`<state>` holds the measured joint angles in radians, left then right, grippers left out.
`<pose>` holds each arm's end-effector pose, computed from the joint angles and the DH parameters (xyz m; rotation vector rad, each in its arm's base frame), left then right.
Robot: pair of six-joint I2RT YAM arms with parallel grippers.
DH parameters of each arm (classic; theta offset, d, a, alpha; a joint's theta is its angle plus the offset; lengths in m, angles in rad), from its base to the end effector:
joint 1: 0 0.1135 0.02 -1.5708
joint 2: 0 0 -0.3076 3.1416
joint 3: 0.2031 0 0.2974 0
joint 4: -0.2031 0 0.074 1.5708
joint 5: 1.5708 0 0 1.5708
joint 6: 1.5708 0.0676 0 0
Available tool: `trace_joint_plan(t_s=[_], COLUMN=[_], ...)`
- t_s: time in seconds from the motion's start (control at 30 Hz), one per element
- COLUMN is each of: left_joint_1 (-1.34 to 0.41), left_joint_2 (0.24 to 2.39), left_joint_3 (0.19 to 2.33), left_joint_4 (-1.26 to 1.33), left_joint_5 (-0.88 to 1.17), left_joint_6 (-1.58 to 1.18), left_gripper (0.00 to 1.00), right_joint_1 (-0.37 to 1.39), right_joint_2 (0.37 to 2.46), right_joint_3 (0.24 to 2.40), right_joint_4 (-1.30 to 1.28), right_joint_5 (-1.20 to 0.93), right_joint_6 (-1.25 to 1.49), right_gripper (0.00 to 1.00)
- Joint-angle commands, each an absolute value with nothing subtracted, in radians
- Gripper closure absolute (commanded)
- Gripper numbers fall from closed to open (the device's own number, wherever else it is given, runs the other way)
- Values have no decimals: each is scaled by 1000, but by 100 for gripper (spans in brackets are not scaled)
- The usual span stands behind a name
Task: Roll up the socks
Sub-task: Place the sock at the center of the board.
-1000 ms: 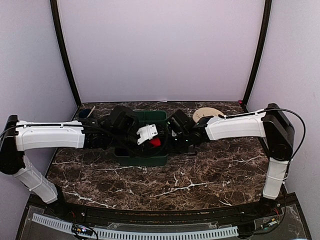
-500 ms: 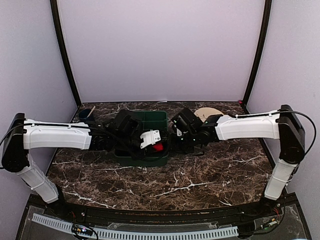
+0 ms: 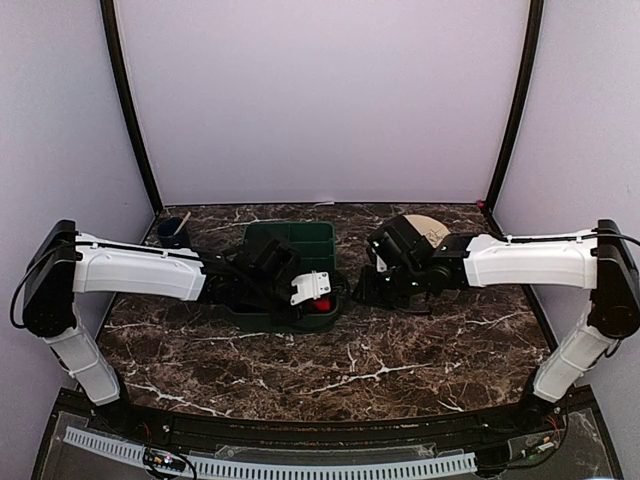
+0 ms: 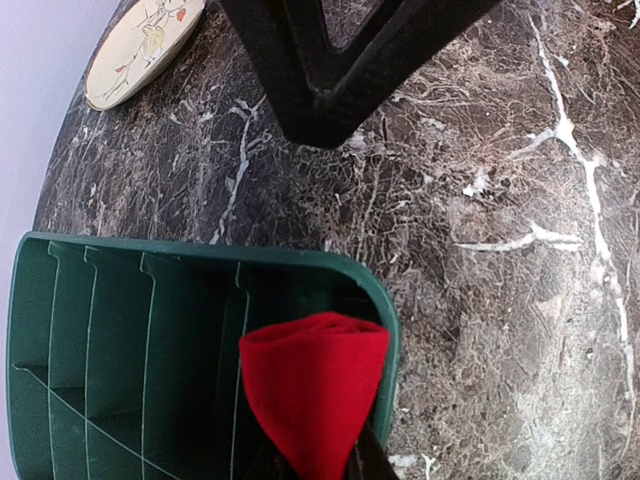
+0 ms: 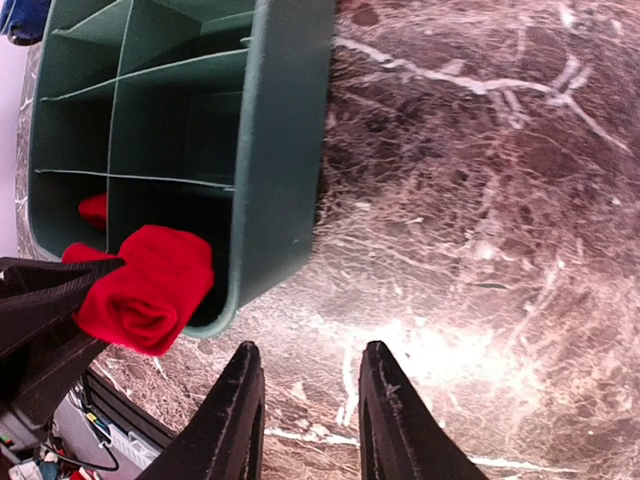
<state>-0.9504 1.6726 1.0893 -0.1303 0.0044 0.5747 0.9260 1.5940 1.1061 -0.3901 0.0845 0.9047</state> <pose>0.2523 -0.3537 0.2165 1.5853 1.6561 -0.2006 0.2467 0.3185 0.2287 0.0119 2.5746 0.6703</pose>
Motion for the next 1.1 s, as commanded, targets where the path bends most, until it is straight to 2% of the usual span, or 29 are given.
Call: trace_joint_plan(t_s=[0.0, 0.53, 1.07], left_joint_1=[-936, -879, -834], left_joint_2=[1688, 1829, 1926], left_joint_3=[1143, 1354, 1453], left_joint_4=[-146, -462, -568], left_joint_5=[-2, 128, 238], left_joint_6=[596, 579, 555], left_gripper=[93, 93, 93], right_joint_1=[909, 859, 835], right_joint_2=[1534, 1509, 1528], right_joint_3=[1073, 1027, 1010], right_joint_4=[-368, -351, -327], right_joint_5=[111, 80, 43], right_joint_6=[920, 894, 872], right_gripper=[69, 68, 68])
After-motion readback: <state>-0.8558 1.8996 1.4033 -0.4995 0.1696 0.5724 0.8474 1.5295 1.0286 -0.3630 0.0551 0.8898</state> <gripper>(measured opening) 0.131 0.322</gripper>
